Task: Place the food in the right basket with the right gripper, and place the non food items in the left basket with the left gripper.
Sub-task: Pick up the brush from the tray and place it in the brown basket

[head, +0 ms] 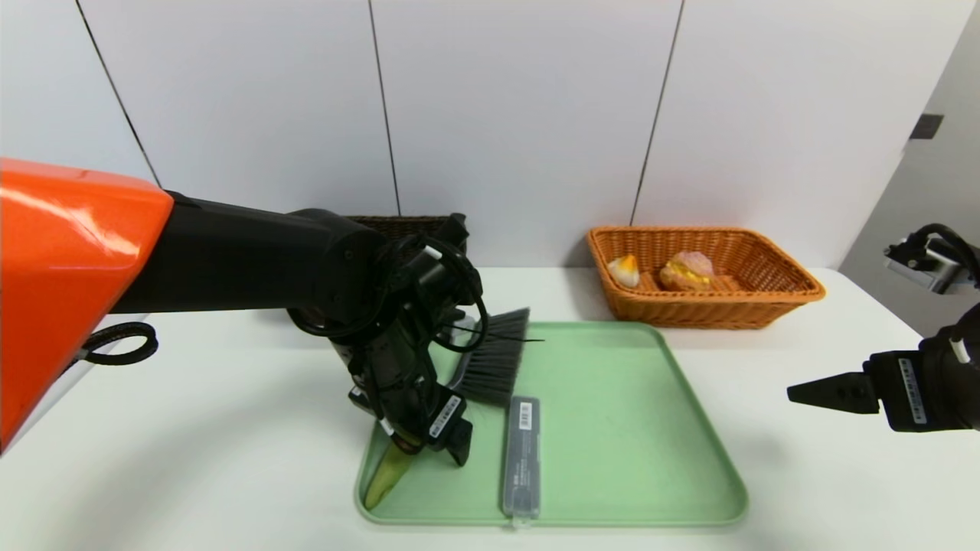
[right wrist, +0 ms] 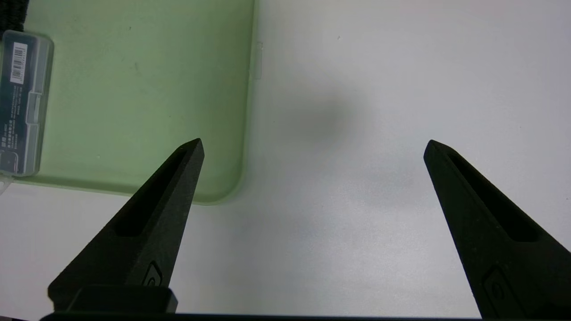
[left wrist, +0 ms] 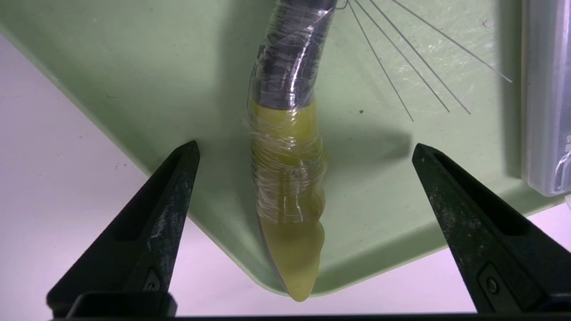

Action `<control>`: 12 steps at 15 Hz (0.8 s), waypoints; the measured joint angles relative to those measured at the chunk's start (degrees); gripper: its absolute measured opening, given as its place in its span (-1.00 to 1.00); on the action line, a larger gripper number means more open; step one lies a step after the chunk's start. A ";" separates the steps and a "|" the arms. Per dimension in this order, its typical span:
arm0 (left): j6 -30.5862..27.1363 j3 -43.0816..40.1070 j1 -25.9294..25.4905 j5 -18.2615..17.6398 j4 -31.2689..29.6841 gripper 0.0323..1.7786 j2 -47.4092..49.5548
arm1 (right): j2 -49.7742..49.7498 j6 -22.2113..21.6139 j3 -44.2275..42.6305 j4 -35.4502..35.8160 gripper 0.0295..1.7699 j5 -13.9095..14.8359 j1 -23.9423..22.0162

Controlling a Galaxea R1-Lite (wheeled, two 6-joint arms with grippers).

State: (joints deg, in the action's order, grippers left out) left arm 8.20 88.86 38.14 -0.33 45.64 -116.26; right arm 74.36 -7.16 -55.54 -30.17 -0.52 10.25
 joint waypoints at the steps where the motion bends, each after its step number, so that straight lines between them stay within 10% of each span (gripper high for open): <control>1: -0.02 0.00 0.02 0.00 0.00 0.90 0.00 | 0.02 0.13 0.00 0.20 0.93 -0.22 0.00; 12: 0.11 0.01 0.11 0.09 1.24 0.90 0.39 | -0.96 7.78 4.78 13.28 0.93 -4.10 0.38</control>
State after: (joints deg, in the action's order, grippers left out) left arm 8.31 88.87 38.25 -0.24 46.89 -115.87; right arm 73.40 0.62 -50.76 -16.90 -4.62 10.63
